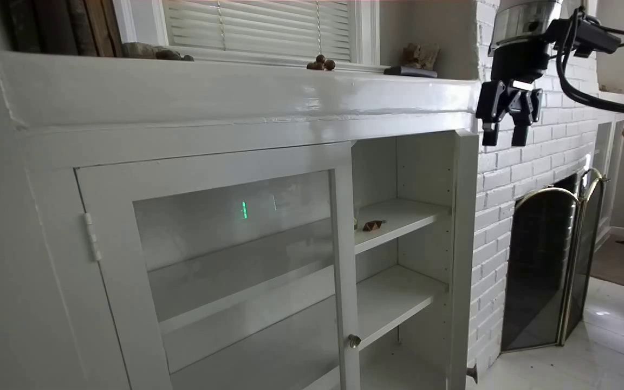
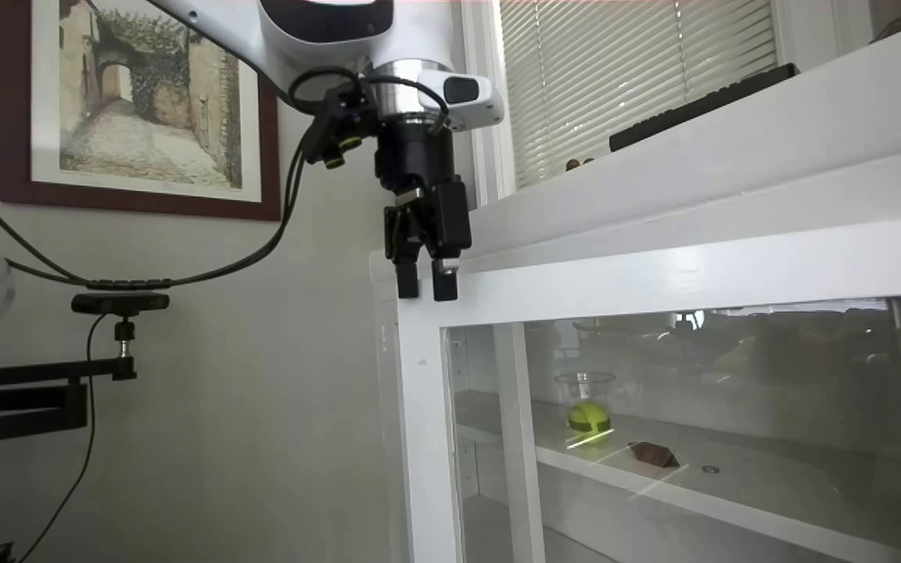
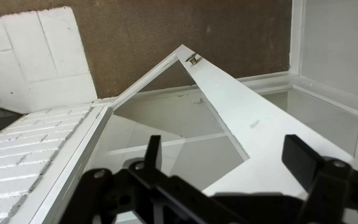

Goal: Close the cabinet completely

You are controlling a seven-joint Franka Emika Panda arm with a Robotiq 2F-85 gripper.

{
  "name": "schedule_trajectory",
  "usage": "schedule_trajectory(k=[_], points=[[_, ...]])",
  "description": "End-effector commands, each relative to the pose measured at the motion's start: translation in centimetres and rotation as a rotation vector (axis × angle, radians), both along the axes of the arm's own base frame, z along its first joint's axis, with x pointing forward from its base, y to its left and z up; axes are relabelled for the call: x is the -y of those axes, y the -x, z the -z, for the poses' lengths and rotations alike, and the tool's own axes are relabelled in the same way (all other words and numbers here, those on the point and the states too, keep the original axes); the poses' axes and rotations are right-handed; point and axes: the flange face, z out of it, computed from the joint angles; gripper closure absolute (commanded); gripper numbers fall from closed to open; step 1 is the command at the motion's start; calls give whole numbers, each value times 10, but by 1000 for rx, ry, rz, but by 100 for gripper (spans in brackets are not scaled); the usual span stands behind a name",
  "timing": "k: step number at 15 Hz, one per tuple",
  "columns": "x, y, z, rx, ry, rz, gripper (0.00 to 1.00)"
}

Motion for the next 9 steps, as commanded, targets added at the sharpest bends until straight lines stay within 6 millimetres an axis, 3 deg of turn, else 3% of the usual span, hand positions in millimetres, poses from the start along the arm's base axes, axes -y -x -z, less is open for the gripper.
schedule_trajectory(k=[1,6,9], points=[[0,0,-1,-1,0,0,0],[0,0,-1,-1,0,0,0],[-1,-5,6,-7,5,-105,0]])
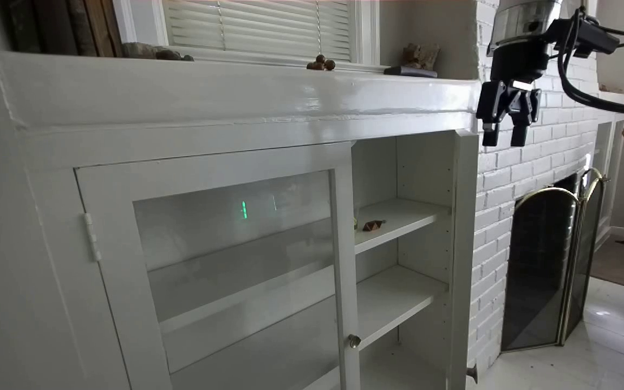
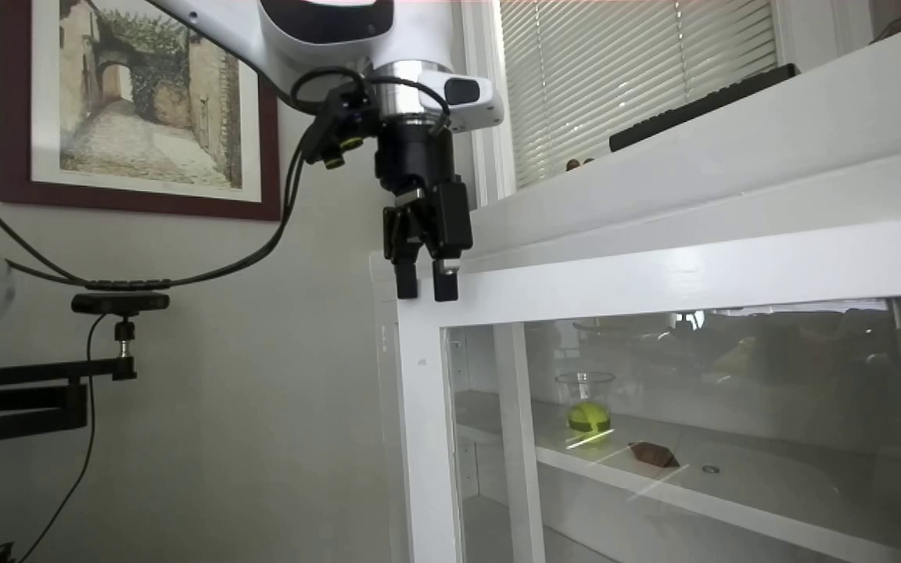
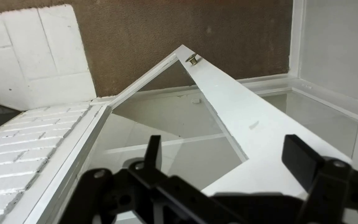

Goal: Close the cabinet completely

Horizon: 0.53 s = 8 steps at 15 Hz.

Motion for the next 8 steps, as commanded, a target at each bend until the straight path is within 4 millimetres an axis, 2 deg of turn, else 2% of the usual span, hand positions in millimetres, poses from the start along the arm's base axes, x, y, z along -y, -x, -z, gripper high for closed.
schedule_trajectory(k=[1,5,8], points=[[-1,-6,8,-6,7,-131,0],[-10,-13,22,4,33,-363,0],[-18,-27,22,52,71,-512,0]])
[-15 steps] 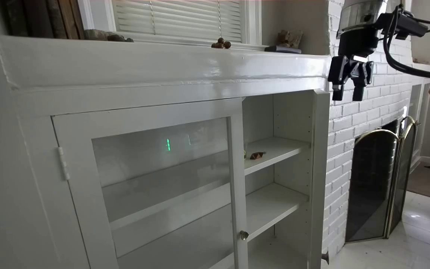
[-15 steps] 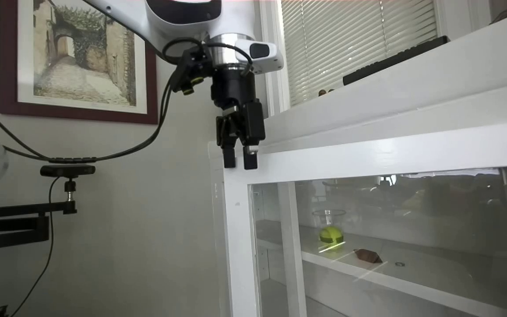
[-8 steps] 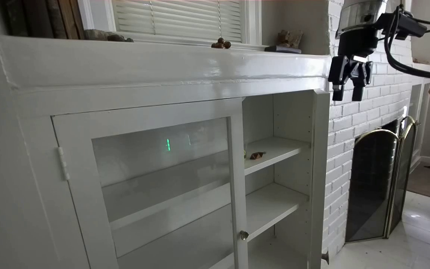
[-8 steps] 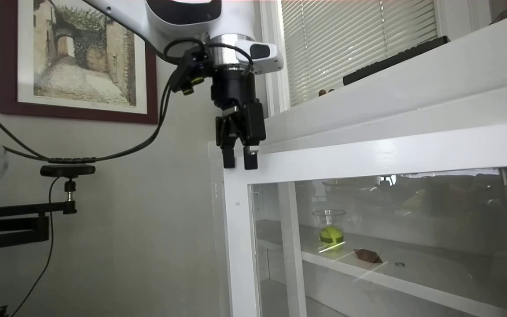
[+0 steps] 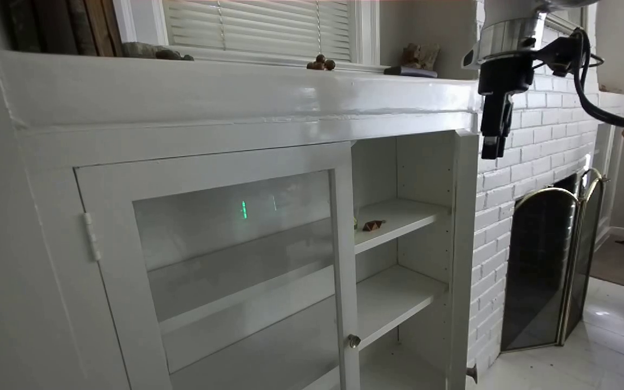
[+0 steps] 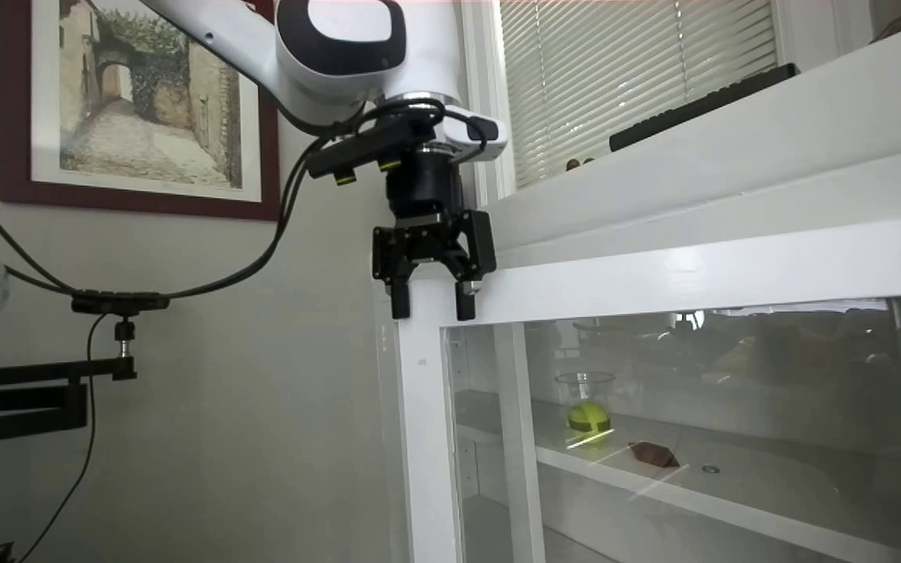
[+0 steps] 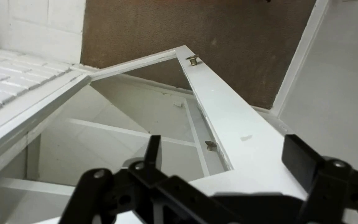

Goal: Close the cabinet completely

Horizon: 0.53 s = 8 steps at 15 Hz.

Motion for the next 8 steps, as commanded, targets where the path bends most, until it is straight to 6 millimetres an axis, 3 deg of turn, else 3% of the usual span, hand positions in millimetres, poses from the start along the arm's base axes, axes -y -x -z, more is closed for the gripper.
schedule_trajectory(k=[1,8], points=[[-6,-16,3,65,45,-183,0],[-19,-42,3,201,50,-276,0]])
